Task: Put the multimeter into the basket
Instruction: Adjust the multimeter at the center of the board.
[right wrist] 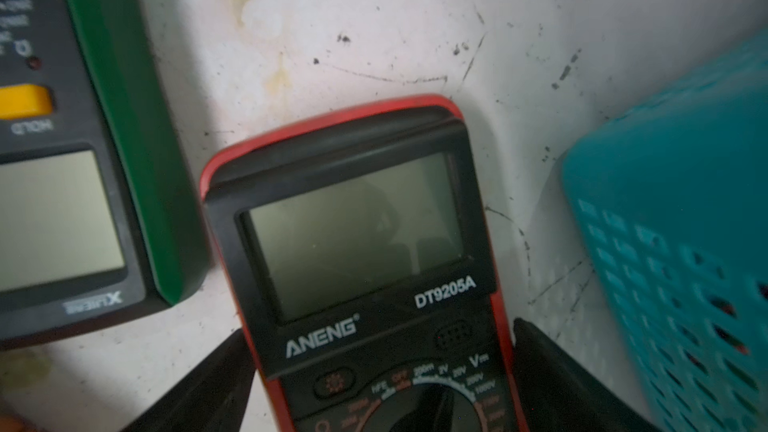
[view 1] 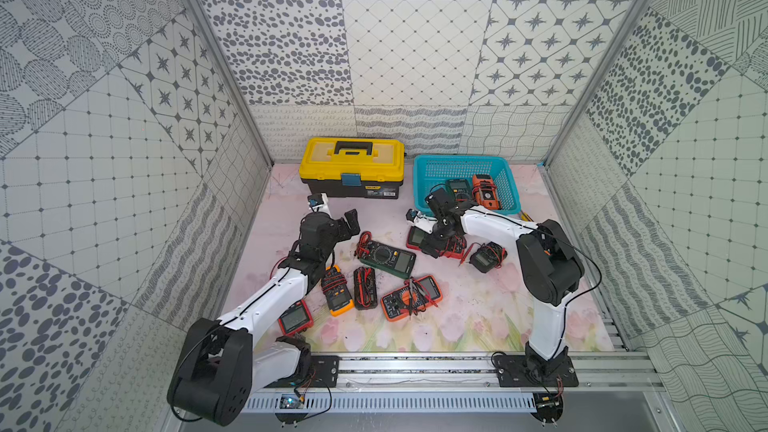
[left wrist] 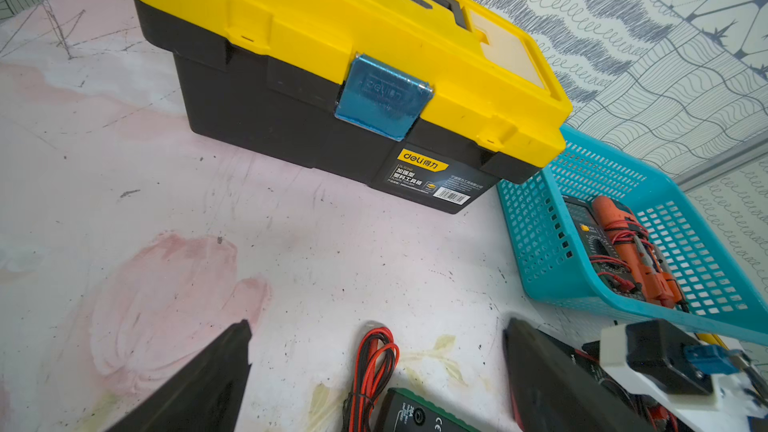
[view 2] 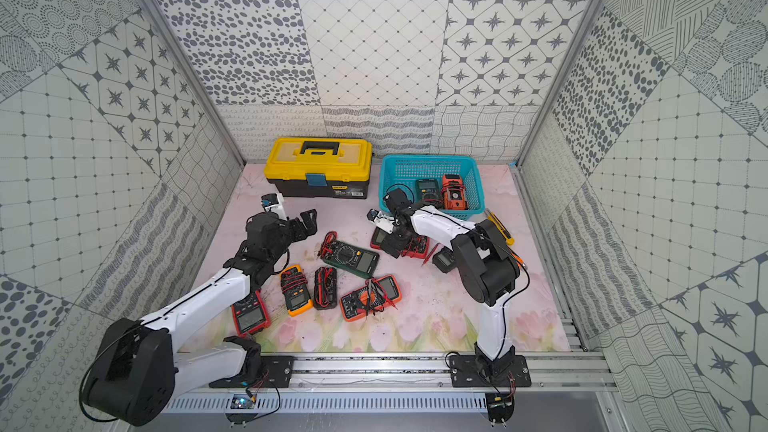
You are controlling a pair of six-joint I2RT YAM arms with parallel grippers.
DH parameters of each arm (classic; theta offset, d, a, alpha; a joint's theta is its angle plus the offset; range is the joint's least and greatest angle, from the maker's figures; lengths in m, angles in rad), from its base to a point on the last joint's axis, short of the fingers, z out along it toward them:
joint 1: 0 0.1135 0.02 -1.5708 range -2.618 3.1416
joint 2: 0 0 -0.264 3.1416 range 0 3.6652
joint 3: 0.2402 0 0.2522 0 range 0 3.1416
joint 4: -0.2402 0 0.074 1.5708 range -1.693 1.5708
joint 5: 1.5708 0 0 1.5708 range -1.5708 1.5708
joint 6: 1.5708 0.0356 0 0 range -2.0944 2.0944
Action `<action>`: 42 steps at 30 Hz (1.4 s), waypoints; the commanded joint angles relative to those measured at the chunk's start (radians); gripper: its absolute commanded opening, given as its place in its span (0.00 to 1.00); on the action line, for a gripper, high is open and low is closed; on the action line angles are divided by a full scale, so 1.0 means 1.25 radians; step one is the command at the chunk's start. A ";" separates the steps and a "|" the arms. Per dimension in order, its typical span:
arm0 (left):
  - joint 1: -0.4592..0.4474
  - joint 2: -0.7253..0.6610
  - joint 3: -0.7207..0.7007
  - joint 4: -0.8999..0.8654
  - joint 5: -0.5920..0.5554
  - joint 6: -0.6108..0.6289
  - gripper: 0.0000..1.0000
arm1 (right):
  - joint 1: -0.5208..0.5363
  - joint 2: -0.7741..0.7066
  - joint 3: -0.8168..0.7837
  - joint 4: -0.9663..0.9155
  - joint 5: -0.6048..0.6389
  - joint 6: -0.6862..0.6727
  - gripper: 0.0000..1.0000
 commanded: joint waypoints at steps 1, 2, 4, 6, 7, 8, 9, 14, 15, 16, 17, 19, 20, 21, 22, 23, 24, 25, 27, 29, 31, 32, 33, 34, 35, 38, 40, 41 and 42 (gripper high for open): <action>0.000 -0.002 0.011 0.001 -0.004 0.019 0.99 | 0.002 -0.026 -0.057 -0.053 -0.032 0.061 0.98; 0.000 -0.003 0.007 0.006 -0.006 0.019 0.99 | 0.006 -0.037 -0.062 -0.054 -0.031 0.067 0.98; 0.000 -0.003 0.001 0.011 -0.008 0.015 0.99 | 0.014 -0.053 -0.070 -0.061 -0.024 0.084 0.98; 0.001 0.001 0.001 0.011 -0.007 0.015 0.99 | 0.020 -0.067 -0.071 -0.062 0.003 0.120 0.98; 0.000 0.003 0.002 0.011 -0.004 0.015 0.99 | 0.021 -0.070 -0.070 -0.068 0.014 0.136 0.98; 0.000 0.004 0.003 0.011 -0.004 0.014 0.99 | 0.023 -0.072 -0.071 -0.070 0.037 0.157 0.98; 0.001 0.005 0.003 0.012 -0.004 0.015 0.99 | 0.023 -0.072 -0.072 -0.075 0.060 0.174 0.98; 0.000 0.009 0.005 0.016 -0.007 0.020 0.99 | 0.024 -0.067 -0.102 -0.084 0.077 0.188 0.98; 0.001 0.010 0.005 0.017 -0.008 0.020 0.99 | 0.024 -0.063 -0.105 -0.083 0.078 0.186 0.98; 0.000 0.013 0.005 0.017 -0.009 0.020 0.99 | 0.024 -0.059 -0.105 -0.083 0.082 0.184 0.98; 0.001 0.013 0.006 0.017 -0.008 0.020 0.99 | 0.024 -0.052 -0.104 -0.083 0.083 0.181 0.98; 0.001 0.016 0.005 0.018 -0.006 0.020 0.99 | 0.024 -0.038 -0.098 -0.083 0.082 0.172 0.98; 0.000 0.017 0.005 0.019 -0.006 0.019 0.99 | 0.023 -0.030 -0.092 -0.083 0.083 0.166 0.98; 0.000 0.017 0.006 0.020 -0.006 0.019 0.99 | 0.024 -0.022 -0.087 -0.083 0.082 0.161 0.98; 0.001 0.017 0.006 0.020 -0.005 0.019 0.99 | 0.024 -0.012 -0.080 -0.084 0.082 0.151 0.98; 0.000 0.017 0.007 0.020 -0.005 0.019 0.99 | 0.024 -0.001 -0.073 -0.085 0.083 0.143 0.98; 0.001 0.016 0.007 0.020 -0.003 0.019 0.99 | 0.023 0.009 -0.067 -0.086 0.080 0.135 0.98; 0.000 0.015 0.007 0.020 -0.003 0.019 0.99 | 0.024 0.018 -0.061 -0.087 0.076 0.126 0.98; 0.001 0.010 0.005 0.016 -0.004 0.021 0.99 | 0.024 0.033 -0.052 -0.087 0.071 0.112 0.98; 0.001 0.005 0.001 0.014 -0.011 0.022 0.99 | 0.023 0.042 -0.045 -0.094 0.050 0.098 0.98; 0.000 0.002 0.000 0.010 -0.015 0.025 0.99 | 0.023 0.043 -0.043 -0.105 0.019 0.088 0.98; 0.001 0.001 0.001 0.008 -0.017 0.027 0.99 | 0.023 0.040 -0.043 -0.106 0.006 0.087 0.98; 0.002 0.000 0.002 0.006 -0.016 0.028 0.99 | 0.023 0.037 -0.040 -0.115 -0.007 0.088 0.98; 0.001 0.000 0.003 0.005 -0.015 0.030 0.99 | 0.022 0.031 -0.040 -0.119 -0.019 0.090 0.98; 0.001 -0.002 0.003 0.004 -0.015 0.031 0.99 | 0.020 0.023 -0.040 -0.123 -0.029 0.091 0.98; 0.001 -0.003 0.005 0.005 -0.015 0.031 0.99 | 0.019 0.001 -0.046 -0.130 -0.032 0.100 0.98; 0.002 -0.003 0.005 0.005 -0.012 0.031 0.99 | 0.014 -0.012 -0.054 -0.131 -0.035 0.101 0.98; 0.002 -0.003 0.004 0.005 -0.011 0.031 0.99 | 0.012 -0.017 -0.060 -0.129 -0.041 0.098 0.98; 0.002 -0.003 0.003 0.005 -0.010 0.031 0.99 | 0.010 -0.018 -0.064 -0.130 -0.047 0.095 0.98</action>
